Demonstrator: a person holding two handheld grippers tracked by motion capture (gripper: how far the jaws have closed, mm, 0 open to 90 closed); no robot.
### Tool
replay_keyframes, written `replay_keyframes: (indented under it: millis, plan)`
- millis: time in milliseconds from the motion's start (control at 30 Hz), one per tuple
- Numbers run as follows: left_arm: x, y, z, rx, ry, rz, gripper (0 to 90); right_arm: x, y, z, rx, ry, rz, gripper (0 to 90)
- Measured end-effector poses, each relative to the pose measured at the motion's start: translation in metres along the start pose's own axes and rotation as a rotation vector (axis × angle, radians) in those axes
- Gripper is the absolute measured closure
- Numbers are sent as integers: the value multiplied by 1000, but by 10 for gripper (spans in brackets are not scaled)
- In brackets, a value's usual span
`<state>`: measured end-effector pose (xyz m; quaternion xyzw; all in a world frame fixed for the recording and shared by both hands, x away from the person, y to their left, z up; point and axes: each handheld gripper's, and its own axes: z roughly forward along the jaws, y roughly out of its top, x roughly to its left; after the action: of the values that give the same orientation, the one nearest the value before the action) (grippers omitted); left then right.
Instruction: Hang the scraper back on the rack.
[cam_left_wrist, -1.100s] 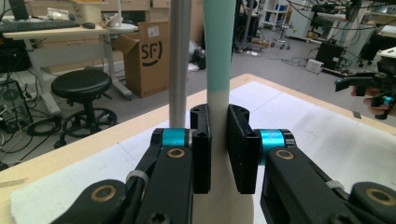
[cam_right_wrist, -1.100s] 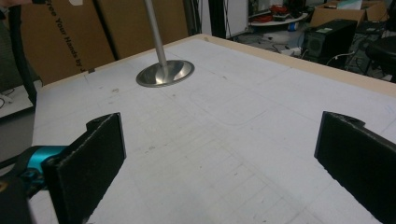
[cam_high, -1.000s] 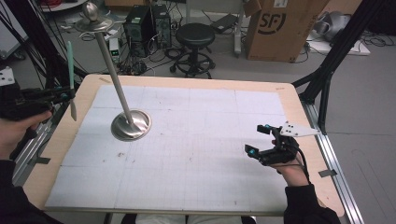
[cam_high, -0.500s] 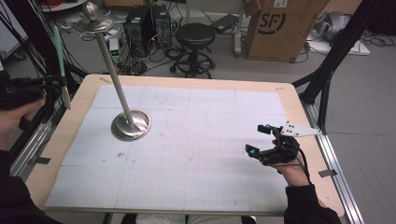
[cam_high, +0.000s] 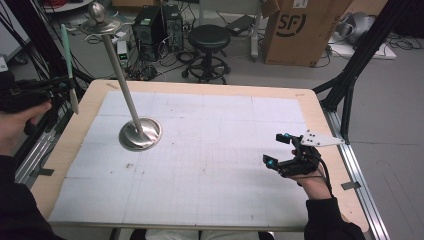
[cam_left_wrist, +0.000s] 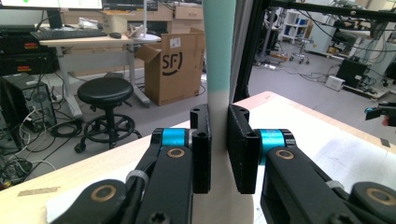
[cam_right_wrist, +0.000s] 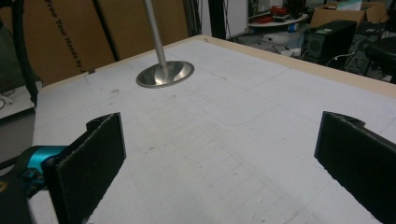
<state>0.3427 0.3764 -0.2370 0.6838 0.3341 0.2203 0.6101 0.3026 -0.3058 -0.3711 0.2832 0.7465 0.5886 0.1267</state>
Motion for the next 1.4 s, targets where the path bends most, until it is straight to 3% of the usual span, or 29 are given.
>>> replay_keyframes:
  millis: [900,1100,1267,1400]
  plan:
    - [-4,-3,16,30,-21,-3,803,0,0,0,0,0,-1,9]
    - [-8,-5,20,23,5,14,795,0,0,0,-1,-1,-4,9]
    - [-17,-12,22,-36,31,49,663,0,0,0,0,1,-4,9]
    - [-26,-21,23,-56,23,65,569,-1,-1,2,2,1,-6,8]
